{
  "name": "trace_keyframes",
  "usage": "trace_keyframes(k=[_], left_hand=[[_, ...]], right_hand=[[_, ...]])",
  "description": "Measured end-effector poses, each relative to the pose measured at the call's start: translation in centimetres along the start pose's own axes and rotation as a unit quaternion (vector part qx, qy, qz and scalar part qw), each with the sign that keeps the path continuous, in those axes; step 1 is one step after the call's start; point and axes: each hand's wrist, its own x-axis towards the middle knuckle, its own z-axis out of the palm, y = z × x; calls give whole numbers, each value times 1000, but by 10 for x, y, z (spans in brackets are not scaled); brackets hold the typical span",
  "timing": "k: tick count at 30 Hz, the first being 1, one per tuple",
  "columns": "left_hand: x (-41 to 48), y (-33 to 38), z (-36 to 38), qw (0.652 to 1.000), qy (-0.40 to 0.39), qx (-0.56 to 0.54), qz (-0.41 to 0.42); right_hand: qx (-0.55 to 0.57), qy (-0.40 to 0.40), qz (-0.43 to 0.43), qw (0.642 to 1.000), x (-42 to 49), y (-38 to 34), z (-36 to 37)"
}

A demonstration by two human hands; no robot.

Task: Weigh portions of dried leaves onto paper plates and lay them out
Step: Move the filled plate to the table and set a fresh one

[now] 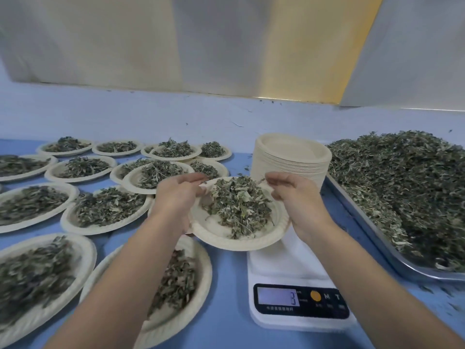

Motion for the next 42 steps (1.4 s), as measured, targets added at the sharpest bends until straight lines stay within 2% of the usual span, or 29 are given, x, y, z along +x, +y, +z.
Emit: trace_keyframes(k=[8, 12, 16, 21, 31, 36, 42], left_hand=[[25, 13, -73, 999, 32, 12, 3], [33, 15, -106, 997, 80, 20, 10], [36, 13, -134, 991, 127, 41, 1], [44, 10, -160, 988, 150, 47, -15], [54, -6, -176, 988, 131, 87, 4], [56, -8, -177, 982, 123, 137, 32], [58, -10, -176, 984, 124, 112, 56]], right_hand=[[-58, -72, 15, 996, -3, -12, 72], [-66, -114, 34, 991, -8, -19, 109], [-69, -121, 64, 988, -14, -18, 143], [-86, -132, 58, 986, -25, -4, 173], [-125, -138, 46, 982, -30, 13, 190], [-92, -157, 45, 982, -26, 16, 188], [-101, -150, 25, 983, -24, 16, 183]])
